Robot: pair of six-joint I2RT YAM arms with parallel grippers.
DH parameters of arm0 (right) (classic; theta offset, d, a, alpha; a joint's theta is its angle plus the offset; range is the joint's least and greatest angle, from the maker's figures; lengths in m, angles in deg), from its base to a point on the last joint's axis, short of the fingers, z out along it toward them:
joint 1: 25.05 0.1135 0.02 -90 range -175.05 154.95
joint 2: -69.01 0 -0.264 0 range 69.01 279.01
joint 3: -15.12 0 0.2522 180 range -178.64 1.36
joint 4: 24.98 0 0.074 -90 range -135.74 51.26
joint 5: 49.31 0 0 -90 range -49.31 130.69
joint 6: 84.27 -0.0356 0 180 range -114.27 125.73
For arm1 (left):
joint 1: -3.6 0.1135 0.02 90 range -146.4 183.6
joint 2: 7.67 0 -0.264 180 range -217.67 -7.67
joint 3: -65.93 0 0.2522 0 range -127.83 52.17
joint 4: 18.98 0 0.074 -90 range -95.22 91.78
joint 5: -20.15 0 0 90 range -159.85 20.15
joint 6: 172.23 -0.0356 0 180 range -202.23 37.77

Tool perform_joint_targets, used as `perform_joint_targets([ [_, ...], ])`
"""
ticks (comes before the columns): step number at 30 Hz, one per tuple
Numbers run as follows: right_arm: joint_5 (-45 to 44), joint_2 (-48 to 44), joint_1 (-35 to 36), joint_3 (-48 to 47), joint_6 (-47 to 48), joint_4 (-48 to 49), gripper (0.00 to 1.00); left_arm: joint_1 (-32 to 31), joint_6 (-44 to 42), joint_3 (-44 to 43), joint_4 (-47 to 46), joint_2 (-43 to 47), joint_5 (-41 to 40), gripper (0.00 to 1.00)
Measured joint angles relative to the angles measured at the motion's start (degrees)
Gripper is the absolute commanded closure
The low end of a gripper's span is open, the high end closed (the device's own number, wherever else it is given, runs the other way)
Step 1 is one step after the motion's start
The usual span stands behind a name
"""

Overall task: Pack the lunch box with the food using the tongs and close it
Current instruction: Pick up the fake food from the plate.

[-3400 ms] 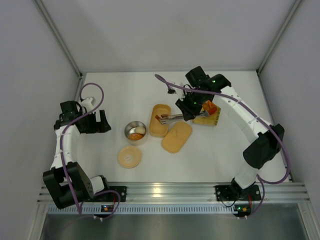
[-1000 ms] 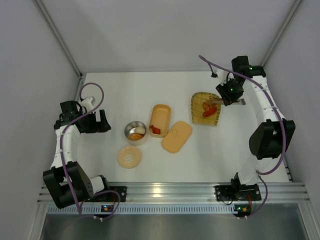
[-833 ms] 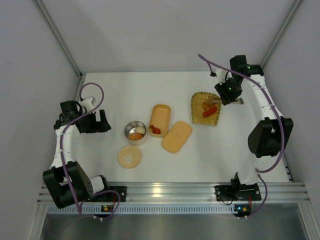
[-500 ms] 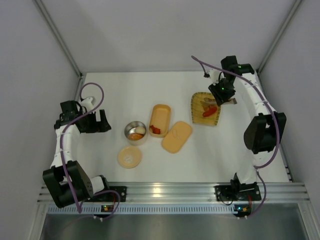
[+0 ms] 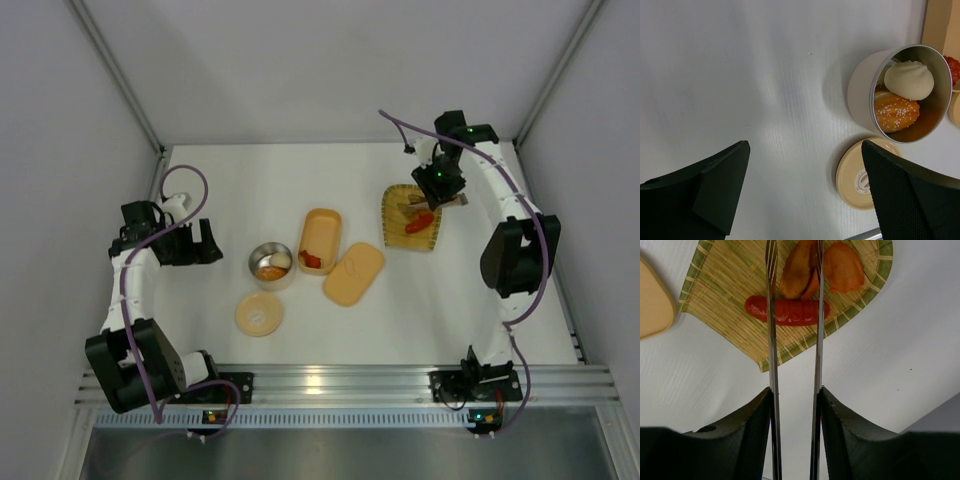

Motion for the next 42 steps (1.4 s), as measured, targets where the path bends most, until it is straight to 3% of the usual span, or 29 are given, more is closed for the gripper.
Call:
perform_joint_targets([
  [8, -0.92, 0.79, 0.2, -0.22, -0.15, -0.35, 0.61, 0.0, 0.07, 0.07, -0.07, -0.48, 0.02, 0.02],
  [25, -0.76, 1.4, 0.44, -0.44, -0.28, -0.87, 0.91, 0.0, 0.09, 0.09, -0.09, -0.72, 0.0, 0.02],
  [42, 4.7, -1.66, 2.01, -3.21, -1.05, -2.08, 0.98, 0.0, 0.11, 0.09, -0.09, -0.72, 0.0, 0.02],
])
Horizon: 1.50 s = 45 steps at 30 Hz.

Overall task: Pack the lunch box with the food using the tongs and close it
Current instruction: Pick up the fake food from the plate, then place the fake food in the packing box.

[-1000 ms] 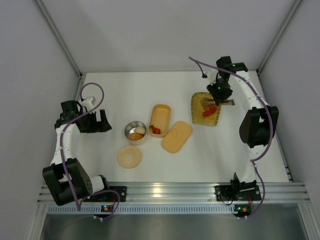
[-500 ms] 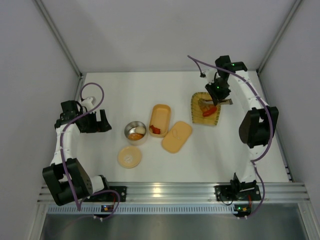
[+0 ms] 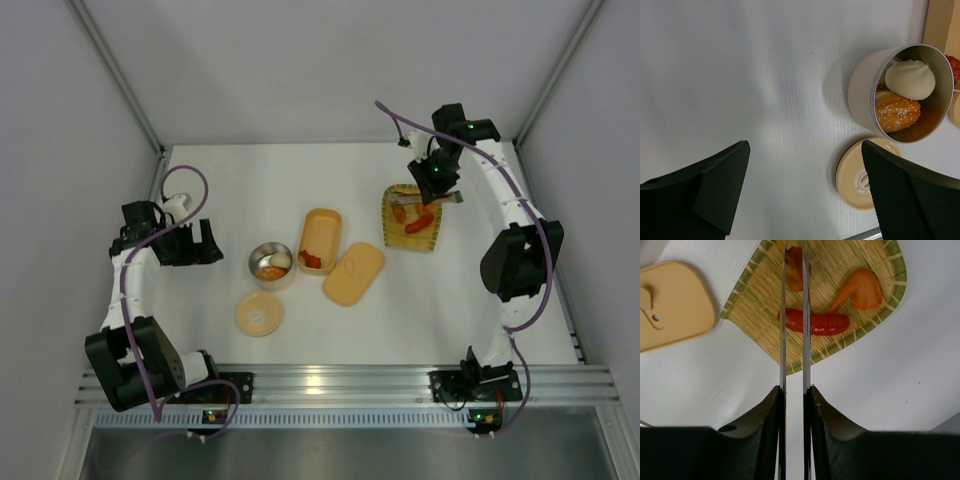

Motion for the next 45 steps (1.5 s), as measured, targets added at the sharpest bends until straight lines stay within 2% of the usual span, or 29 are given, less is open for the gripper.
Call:
perform_joint_targets([
  [4, 0.04, -0.09, 0.0, 0.0, 0.0, -0.02, 1.0, 0.0, 0.0, 0.0, 0.0, 0.0, 0.0, 0.02],
  [24, 1.22, -5.05, 0.0, -0.44, -0.33, -2.64, 1.0, 0.0, 0.0, 0.0, 0.02, 0.0, 0.0, 0.02],
  [29, 3.65, -5.53, 0.92, -2.08, -2.27, -3.69, 1.0, 0.0, 0.17, 0.0, 0.0, 0.0, 0.02, 0.02],
  [38, 12.33, -7.98, 9.51, -2.67, -7.74, -3.8, 1.0, 0.0, 0.87, 0.0, 0.0, 0.02, 0.04, 0.02],
  [45, 20.85, -8.04, 10.08, -0.79, -12.13, -1.11, 1.0, 0.0, 1.25, 0.0, 0.02, 0.02, 0.0, 0.02],
])
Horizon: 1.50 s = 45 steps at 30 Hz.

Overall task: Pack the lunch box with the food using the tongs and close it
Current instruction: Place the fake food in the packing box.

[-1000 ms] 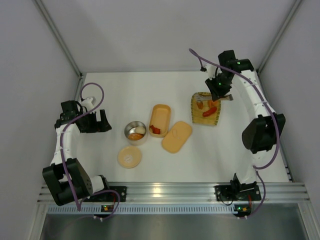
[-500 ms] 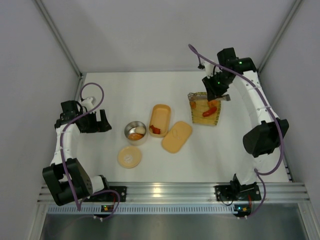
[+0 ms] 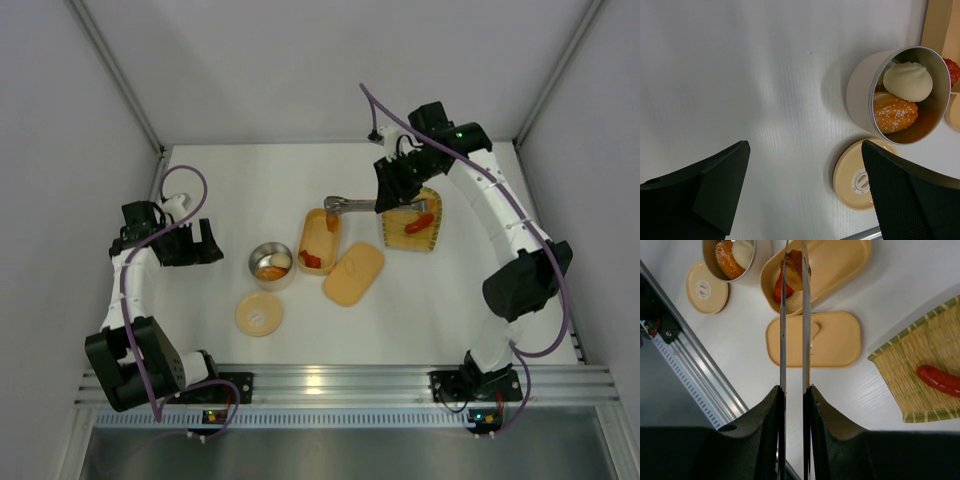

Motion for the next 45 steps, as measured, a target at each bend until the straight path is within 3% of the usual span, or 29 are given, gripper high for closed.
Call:
perform_joint_targets([
  [9, 4.09, 0.63, 1.73, 6.47, -4.59, 6.56, 1.0, 0.0, -0.2, 0.0, 0.07, 0.0, -0.81, 0.02],
  [28, -7.32, 3.58, 7.98, 14.38, -7.37, 12.07, 1.0, 0.0, -0.24, 0.0, 0.04, 0.0, -0.9, 0.02],
  [35, -10.03, 4.35, 8.07, 14.38, -7.82, 12.26, 0.85, 0.0, -0.24, 0.0, 0.02, 0.0, -0.9, 0.02],
  [39, -11.37, 4.35, 8.09, 14.38, -7.8, 12.28, 0.7, 0.0, -0.26, 0.0, 0.04, 0.0, -0.87, 0.02],
  [45, -13.44, 4.35, 8.09, 14.16, -7.15, 12.22, 0.62, 0.0, -0.26, 0.0, 0.02, 0.0, -0.9, 0.02],
])
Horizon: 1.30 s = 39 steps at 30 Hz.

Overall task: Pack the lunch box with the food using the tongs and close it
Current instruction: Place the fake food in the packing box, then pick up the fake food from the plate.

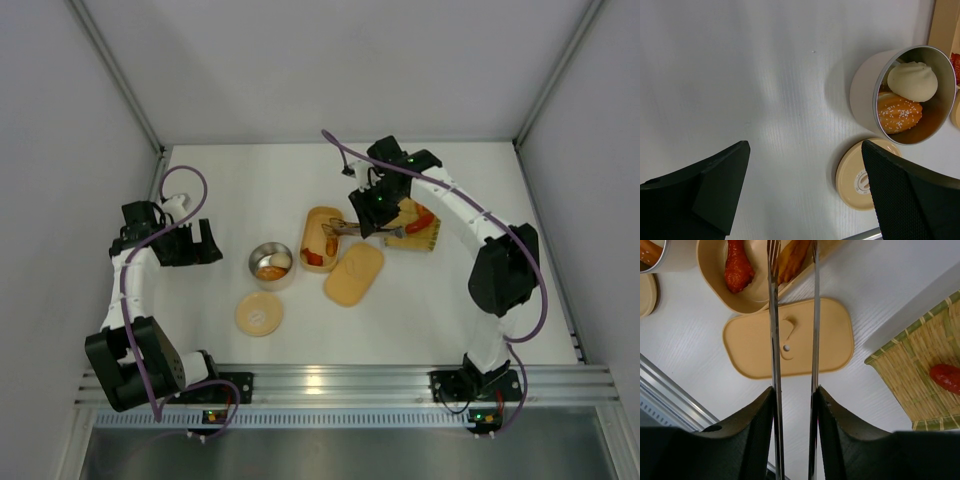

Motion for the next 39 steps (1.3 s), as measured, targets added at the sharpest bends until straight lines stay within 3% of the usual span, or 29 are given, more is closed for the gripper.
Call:
perform_joint_targets([
  [12, -0.42, -0.74, -0.04, -9.92, 7.23, -2.14, 0.62, 0.0, -0.04, 0.0, 0.0, 0.0, 0.02, 0.02],
  [18, -0.48, -6.32, -3.1, -10.12, 20.87, -10.27, 0.63, 0.0, -0.48, 0.0, 0.02, 0.02, 0.02, 0.02],
  [24, -2.51, -14.88, -12.24, -4.44, 37.13, -13.9, 0.62, 0.0, -0.35, 0.02, -0.04, 0.02, 0.31, 0.02],
  [31, -7.56, -15.43, -18.8, -3.06, 51.19, -15.39, 0.6, 0.0, -0.15, 0.02, -0.26, 0.02, 0.46, 0.02],
  [39, -15.87, -15.54, -19.56, 2.29, 60.02, -15.41, 0.6, 0.0, -0.13, 0.02, -0.44, 0.02, 0.46, 0.02],
])
